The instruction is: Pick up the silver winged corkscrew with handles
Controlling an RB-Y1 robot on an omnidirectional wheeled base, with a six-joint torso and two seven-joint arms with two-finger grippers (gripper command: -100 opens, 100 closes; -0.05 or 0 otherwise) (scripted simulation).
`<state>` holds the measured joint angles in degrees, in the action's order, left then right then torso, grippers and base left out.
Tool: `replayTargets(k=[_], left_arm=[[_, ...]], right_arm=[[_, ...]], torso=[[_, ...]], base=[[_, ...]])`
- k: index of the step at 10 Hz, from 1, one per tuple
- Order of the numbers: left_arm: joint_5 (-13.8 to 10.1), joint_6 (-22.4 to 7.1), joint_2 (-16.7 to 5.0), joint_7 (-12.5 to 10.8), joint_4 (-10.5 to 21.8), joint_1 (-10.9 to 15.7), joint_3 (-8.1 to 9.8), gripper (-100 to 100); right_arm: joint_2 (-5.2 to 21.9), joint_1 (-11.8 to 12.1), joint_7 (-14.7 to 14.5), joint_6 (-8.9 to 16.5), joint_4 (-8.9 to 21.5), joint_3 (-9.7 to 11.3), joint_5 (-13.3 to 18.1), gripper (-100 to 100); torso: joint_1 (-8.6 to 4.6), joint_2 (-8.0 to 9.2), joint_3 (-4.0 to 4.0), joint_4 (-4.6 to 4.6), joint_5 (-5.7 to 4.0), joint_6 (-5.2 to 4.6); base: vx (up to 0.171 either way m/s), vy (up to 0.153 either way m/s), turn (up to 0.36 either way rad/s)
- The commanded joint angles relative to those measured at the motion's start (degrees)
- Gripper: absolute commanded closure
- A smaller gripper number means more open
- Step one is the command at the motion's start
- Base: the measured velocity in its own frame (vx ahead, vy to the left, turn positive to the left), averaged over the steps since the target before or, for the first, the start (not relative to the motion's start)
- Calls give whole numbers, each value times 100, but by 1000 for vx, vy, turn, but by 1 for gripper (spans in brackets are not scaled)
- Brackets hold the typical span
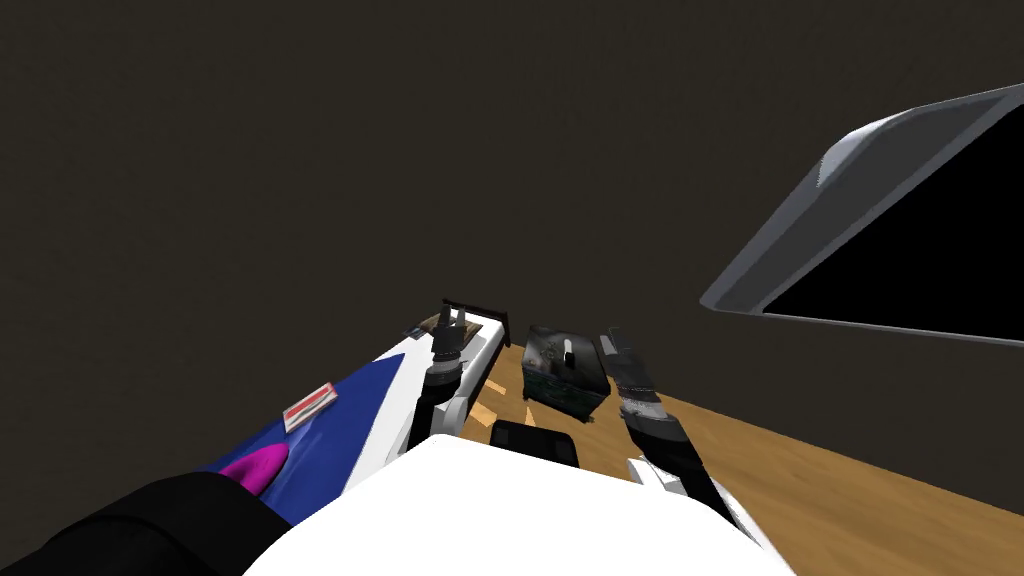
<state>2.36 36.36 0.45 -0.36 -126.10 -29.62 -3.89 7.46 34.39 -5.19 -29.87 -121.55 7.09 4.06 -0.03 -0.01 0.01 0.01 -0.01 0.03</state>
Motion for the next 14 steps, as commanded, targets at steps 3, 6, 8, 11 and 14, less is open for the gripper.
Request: replayTargets(k=[3, 6, 8, 11, 14], left_arm=[[0, 0, 0, 0, 0, 0, 0, 0], [0, 0, 0, 0, 0, -1, 1, 0], [0, 0, 0, 0, 0, 0, 1, 0], [0, 0, -1, 0, 0, -1, 1, 0], [0, 0, -1, 0, 0, -2, 1, 0]], right_arm=[[284, 274, -164, 177, 370, 256, -138, -100], [505, 494, -319, 246, 798, 501, -242, -100], [749, 700, -479, 325, 1168, 761, -352, -100], [880, 794, -558, 367, 1524, 894, -407, -100], [1157, 956, -711, 457, 1974, 1162, -517, -100]], torso=[[-5, -2, 1, 0, 0, -2], [-3, -2, 1, 0, 0, -6], [-7, -3, 1, 0, -1, -2], [-15, -2, 1, 0, -2, -3], [-9, -3, 1, 0, -1, -7]], base=[[9, -16, 269], [7, -11, 227], [15, -31, 406], [4, -35, 288], [0, -27, 323]])
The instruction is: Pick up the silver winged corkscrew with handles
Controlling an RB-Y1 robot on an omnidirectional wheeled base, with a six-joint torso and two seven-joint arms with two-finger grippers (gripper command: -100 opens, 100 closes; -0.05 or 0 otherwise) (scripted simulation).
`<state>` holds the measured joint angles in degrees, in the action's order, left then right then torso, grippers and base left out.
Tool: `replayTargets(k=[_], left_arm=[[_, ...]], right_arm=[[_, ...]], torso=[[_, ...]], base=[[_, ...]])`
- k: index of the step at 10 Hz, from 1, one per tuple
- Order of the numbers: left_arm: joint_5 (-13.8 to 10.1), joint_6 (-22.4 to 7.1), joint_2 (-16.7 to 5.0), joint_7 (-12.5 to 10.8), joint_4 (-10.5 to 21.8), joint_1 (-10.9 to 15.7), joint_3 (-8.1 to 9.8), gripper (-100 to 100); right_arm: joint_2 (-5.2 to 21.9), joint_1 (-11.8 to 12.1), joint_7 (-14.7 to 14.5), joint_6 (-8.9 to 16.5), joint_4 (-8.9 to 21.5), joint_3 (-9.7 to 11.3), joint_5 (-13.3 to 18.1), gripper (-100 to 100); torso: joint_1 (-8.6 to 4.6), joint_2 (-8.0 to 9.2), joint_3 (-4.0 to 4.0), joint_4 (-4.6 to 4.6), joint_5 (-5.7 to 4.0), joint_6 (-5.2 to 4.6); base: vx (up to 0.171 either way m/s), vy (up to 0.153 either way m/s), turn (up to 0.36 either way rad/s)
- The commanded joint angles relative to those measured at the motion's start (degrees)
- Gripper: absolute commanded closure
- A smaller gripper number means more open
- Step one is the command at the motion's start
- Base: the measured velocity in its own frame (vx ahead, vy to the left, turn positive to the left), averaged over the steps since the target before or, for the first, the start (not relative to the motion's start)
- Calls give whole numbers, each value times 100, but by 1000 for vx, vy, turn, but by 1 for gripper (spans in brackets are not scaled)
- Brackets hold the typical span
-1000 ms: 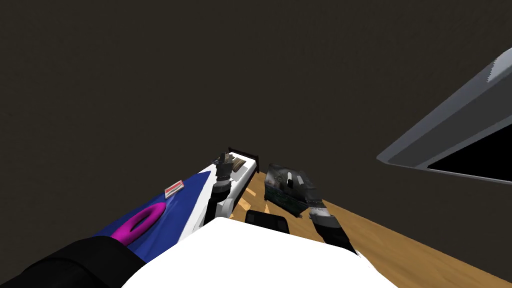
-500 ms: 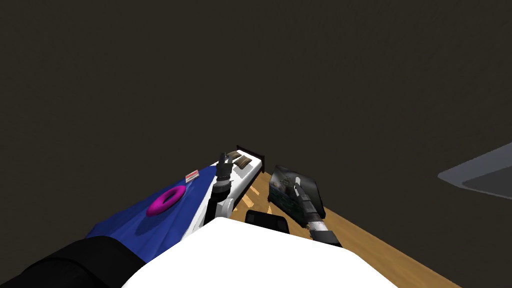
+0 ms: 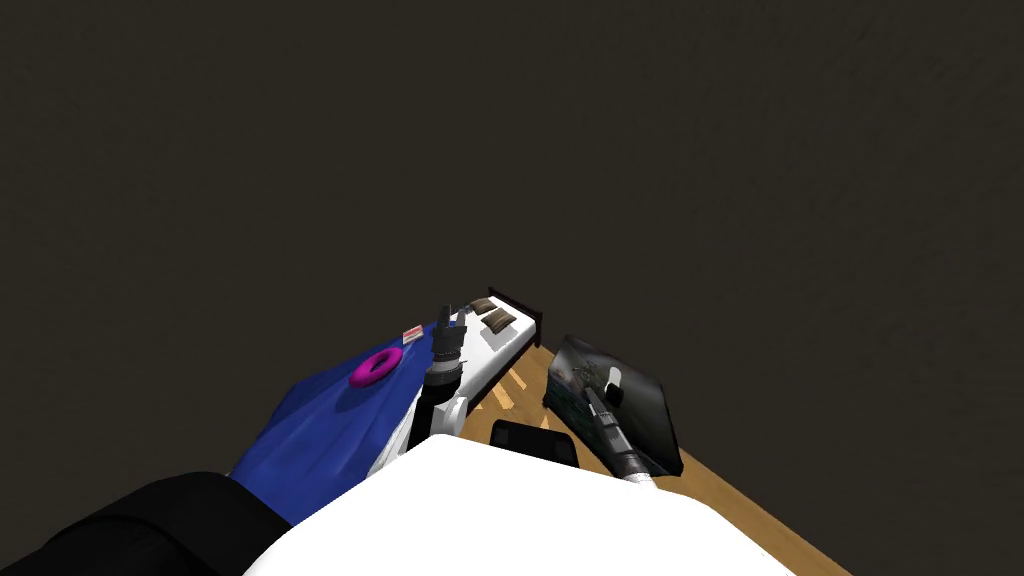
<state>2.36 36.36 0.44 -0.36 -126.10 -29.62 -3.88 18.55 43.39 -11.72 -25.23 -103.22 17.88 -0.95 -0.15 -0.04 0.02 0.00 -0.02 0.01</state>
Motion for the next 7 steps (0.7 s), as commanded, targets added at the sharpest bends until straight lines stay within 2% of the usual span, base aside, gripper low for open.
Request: replayTargets(k=[1, 3, 4, 5, 6, 7], left_arm=[[0, 0, 0, 0, 0, 0, 0, 0], [0, 0, 0, 0, 0, 0, 0, 0], [0, 0, 0, 0, 0, -1, 1, 0], [0, 0, 0, 0, 0, -1, 1, 0], [0, 0, 0, 0, 0, -1, 1, 0], [0, 0, -1, 0, 0, -1, 1, 0]], right_arm=[[49, 56, -58, -8, 222, 83, -16, -100], [345, 174, -200, 89, 636, 346, -122, -100], [345, 174, -200, 89, 779, 346, -122, -100], [498, 215, -265, 140, 935, 472, -172, -100], [498, 215, -265, 140, 1064, 472, -172, -100], [654, 242, -326, 192, 1302, 595, -220, -100]], torso=[[0, 0, 0, 0, 0, 0], [-1, 2, -1, -1, -1, 0], [-11, 3, -1, 0, -2, -3], [-10, 3, -1, 0, -2, -5], [-12, 3, -2, -1, -2, -3], [-9, 2, -1, -1, -2, -5]], base=[[-4, -38, 190], [-9, -49, 429], [-8, -56, 296], [-15, -53, 382], [-15, -48, 303], [-18, -51, 378]])
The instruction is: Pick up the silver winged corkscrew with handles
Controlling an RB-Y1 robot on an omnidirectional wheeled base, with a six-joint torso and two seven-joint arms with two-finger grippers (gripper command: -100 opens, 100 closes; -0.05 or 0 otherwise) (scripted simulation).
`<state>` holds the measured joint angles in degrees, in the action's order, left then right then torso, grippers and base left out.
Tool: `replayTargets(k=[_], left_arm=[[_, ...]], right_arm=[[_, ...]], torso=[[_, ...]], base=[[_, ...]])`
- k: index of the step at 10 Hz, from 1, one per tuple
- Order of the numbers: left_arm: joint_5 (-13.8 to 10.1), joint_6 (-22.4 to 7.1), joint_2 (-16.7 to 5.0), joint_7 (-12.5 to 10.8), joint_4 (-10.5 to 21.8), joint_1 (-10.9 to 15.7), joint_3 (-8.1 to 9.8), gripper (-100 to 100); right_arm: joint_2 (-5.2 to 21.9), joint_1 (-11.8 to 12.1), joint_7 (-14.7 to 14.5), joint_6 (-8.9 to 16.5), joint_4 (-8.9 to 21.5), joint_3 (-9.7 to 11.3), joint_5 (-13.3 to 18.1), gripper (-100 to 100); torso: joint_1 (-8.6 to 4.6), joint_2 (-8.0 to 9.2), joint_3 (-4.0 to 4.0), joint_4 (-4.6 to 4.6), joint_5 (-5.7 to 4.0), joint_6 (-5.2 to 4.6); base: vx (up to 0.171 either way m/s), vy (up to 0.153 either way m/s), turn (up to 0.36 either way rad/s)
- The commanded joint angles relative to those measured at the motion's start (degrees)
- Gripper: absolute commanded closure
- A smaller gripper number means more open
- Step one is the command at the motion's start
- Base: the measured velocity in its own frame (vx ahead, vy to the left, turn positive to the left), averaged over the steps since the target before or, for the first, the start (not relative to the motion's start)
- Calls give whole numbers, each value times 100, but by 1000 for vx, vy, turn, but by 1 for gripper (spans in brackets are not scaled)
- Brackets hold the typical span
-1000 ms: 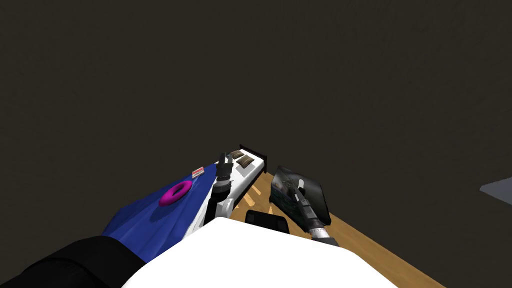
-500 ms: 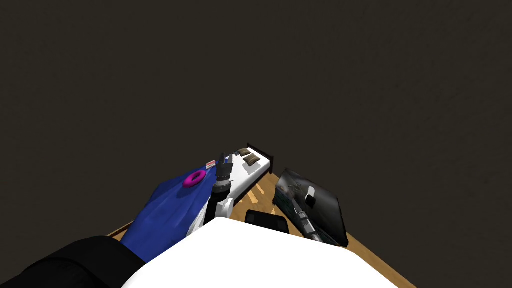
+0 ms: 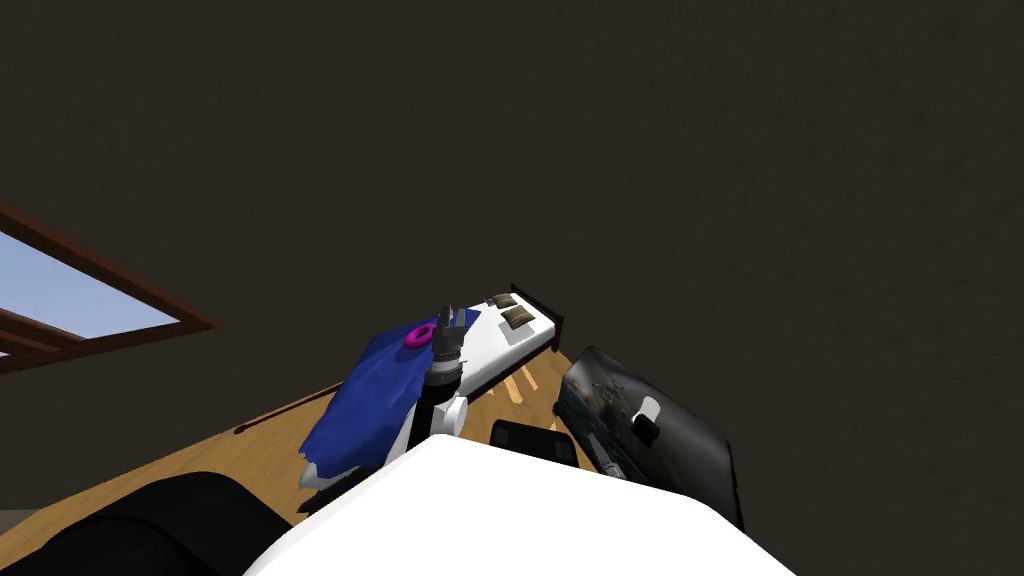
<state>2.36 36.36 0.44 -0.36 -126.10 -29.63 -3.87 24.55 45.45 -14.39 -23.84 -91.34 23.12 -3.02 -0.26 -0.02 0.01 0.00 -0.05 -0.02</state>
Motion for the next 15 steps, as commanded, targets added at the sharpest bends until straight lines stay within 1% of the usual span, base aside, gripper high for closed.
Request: replayTargets(k=[1, 2, 3, 5, 6, 7, 8, 9, 10, 11, 12, 13, 14, 15], left_arm=[[0, 0, 0, 0, 0, 0, 0, 0], [0, 0, 0, 0, 0, -1, 0, 0], [0, 0, 0, 0, 0, 0, 0, 0], [0, 0, 0, 0, 0, 0, 0, 0], [0, 0, -1, 0, 0, -1, 1, 0], [0, 0, -1, 0, 0, 0, 1, 0], [0, 0, -1, 0, 0, -1, 1, 0], [0, 0, 0, 0, 0, -1, 1, 0], [0, 0, -1, 0, 0, -1, 1, 0], [0, 0, -1, 0, 0, -2, 2, 0], [0, 0, -1, 0, 0, -1, 1, 0], [0, 0, -1, 0, 0, -2, 2, 0], [0, 0, -1, 0, 0, -1, 1, 0], [0, 0, -1, 0, 0, -2, 2, 0]], right_arm=[[53, 36, -59, 54, 165, 71, -13, -100], [211, 50, -114, 107, 454, 189, -59, -100], [211, 50, -114, 107, 454, 189, -59, -100], [530, 37, -209, 216, 1024, 409, -142, -100], [530, 37, -209, 216, 1033, 409, -142, -100], [691, 10, -249, 271, 1277, 510, -179, -100], [691, 10, -249, 271, 1318, 510, -179, -100], [853, -30, -283, 325, 1600, 605, -213, -100], [853, -30, -283, 325, 1600, 605, -213, -100], [1015, -84, -311, 379, 1847, 692, -244, -100], [1015, -84, -311, 379, 1875, 692, -244, -100], [1176, -150, -334, 432, 2112, 773, -272, -100], [1176, -150, -334, 432, 2143, 773, -272, -100], [1335, -227, -353, 483, 2341, 846, -297, -100]], torso=[[0, 0, 0, 0, 0, 0], [3, -2, 1, 0, 0, -3], [1, -1, 1, 0, 0, -2], [-6, 3, -2, -1, -1, 0], [-16, 8, -4, -1, -2, -4], [-12, 5, -3, -2, -3, -2], [-10, 3, -2, -1, -2, -2], [-3, -2, 0, -1, -1, -4], [-8, 2, -1, -1, -1, -2], [-6, -3, 1, 0, -2, -7], [-9, -2, 1, 0, -1, -2], [-7, -5, 2, 0, -2, -7], [-5, 0, 0, -1, -1, -4], [-5, 0, -1, -1, -1, -6]], base=[[-15, -46, 285], [-18, -52, 343], [-24, -55, 324], [-43, -78, 426], [-44, -75, 391], [-43, -60, 437], [-35, -47, 327], [-54, -56, 383], [-39, -58, 246], [-44, -57, 416], [-38, -56, 300], [-60, -42, 376], [-62, -46, 327], [-64, -54, 438]])
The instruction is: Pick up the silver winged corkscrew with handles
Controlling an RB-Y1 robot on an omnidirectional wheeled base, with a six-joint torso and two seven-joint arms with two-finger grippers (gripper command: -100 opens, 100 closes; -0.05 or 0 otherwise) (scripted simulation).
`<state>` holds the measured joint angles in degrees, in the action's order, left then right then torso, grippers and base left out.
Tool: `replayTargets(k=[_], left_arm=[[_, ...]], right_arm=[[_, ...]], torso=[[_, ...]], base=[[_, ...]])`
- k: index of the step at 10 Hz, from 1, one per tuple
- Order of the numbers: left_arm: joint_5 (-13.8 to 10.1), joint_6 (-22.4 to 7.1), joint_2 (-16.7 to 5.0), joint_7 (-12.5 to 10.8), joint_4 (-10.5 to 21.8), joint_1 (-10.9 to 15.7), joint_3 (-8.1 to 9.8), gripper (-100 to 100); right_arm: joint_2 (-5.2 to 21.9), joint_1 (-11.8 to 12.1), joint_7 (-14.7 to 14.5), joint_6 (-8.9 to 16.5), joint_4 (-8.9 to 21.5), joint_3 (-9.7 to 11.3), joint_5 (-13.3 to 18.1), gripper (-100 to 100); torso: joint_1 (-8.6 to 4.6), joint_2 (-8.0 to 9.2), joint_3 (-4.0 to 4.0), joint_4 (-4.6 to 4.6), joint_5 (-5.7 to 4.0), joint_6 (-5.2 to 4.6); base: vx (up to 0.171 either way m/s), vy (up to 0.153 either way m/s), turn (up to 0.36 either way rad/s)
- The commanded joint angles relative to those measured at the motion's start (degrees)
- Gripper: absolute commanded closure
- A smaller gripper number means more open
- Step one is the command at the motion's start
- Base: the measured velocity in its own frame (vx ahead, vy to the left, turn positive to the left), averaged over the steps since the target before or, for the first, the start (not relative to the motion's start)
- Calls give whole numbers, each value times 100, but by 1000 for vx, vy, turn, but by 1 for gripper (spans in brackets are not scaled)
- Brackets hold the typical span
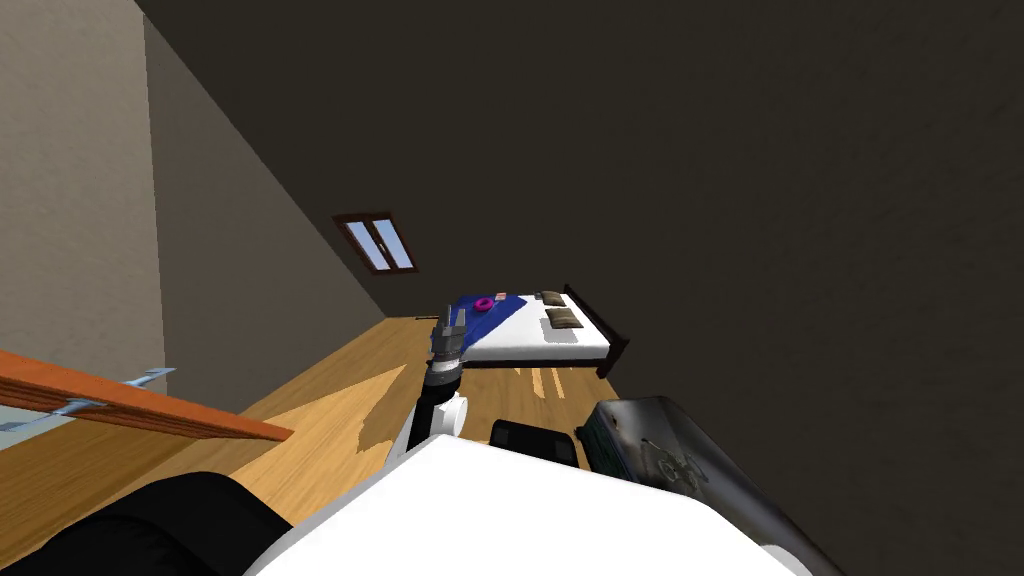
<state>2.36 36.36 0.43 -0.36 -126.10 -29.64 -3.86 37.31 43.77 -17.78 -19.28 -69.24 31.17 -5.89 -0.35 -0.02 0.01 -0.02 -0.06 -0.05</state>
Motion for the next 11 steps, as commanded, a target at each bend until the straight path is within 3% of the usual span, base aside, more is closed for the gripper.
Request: replayTargets(k=[1, 2, 3, 6, 7, 11], left_arm=[[0, 0, 0, 0, 0, 0, 0, 0], [0, 0, 0, 0, 0, -2, 1, 0], [0, 0, 0, 0, 0, 0, 0, 0], [0, 0, 0, 0, 0, -2, 1, 0], [0, 0, 0, 0, 0, -1, 0, 0], [0, 0, 0, 0, 0, -1, 1, 0]], right_arm=[[59, -59, -14, 26, 191, 42, -10, -100], [213, -146, -27, 75, 439, 108, -31, -100], [213, -146, -27, 75, 439, 108, -31, -100], [502, -342, -41, 166, 895, 222, -65, -100], [502, -342, -41, 166, 895, 222, -65, -100], [984, -766, -32, 311, 1629, 379, -103, -100]], torso=[[0, 0, 0, 0, 0, 0], [2, -5, 3, 1, -1, -6], [3, -6, 3, 1, 1, 0], [10, -6, 3, 1, 1, -7], [10, -8, 4, 1, 1, -2], [2, 6, -4, -2, -1, -4]], base=[[-47, -50, 224], [-54, -39, 389], [-43, -33, 264], [-59, -22, 330], [-57, -29, 285], [-99, -26, 435]])
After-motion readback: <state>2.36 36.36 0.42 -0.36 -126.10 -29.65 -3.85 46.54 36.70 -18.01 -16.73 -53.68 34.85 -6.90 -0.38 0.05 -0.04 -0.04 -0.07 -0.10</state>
